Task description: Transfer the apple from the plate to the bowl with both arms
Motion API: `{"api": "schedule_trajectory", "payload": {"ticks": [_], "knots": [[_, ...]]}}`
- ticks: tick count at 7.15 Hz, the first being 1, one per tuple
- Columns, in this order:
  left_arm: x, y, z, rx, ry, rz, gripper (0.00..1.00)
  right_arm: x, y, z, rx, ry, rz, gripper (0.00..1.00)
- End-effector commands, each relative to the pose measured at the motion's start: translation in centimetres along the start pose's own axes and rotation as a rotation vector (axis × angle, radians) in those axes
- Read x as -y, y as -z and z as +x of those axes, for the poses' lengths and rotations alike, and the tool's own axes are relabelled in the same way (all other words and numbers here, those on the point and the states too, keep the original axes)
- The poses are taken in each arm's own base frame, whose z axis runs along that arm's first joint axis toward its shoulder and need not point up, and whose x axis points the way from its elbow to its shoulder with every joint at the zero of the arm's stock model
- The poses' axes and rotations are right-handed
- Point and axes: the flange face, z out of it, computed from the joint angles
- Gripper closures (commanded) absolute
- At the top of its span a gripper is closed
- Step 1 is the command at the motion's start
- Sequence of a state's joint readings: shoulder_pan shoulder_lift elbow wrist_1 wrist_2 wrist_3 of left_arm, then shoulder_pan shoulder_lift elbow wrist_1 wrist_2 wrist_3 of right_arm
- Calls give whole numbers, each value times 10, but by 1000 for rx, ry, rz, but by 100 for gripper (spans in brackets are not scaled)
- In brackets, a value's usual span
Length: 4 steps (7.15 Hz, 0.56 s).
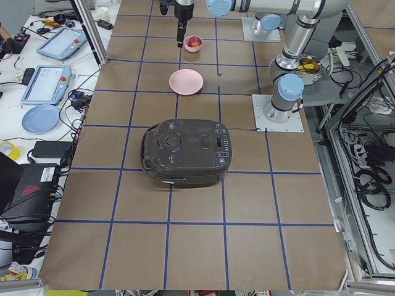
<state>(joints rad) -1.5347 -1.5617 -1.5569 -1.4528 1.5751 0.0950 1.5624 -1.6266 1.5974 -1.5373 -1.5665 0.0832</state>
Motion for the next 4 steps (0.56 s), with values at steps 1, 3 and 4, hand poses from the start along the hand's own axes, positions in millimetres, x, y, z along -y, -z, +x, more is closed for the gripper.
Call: {"api": "schedule_trajectory", "payload": {"ticks": [1,3,4], "knots": [[3,-5,1,-4,-13,11,0,-1,0,0,2,4,-4,0],[0,-1,1,-2,-22,14,0,0,0,0,5,4,-2,0],[1,-1,2,-2,-24,13,0,-1,0,0,5,4,-4,0]]}}
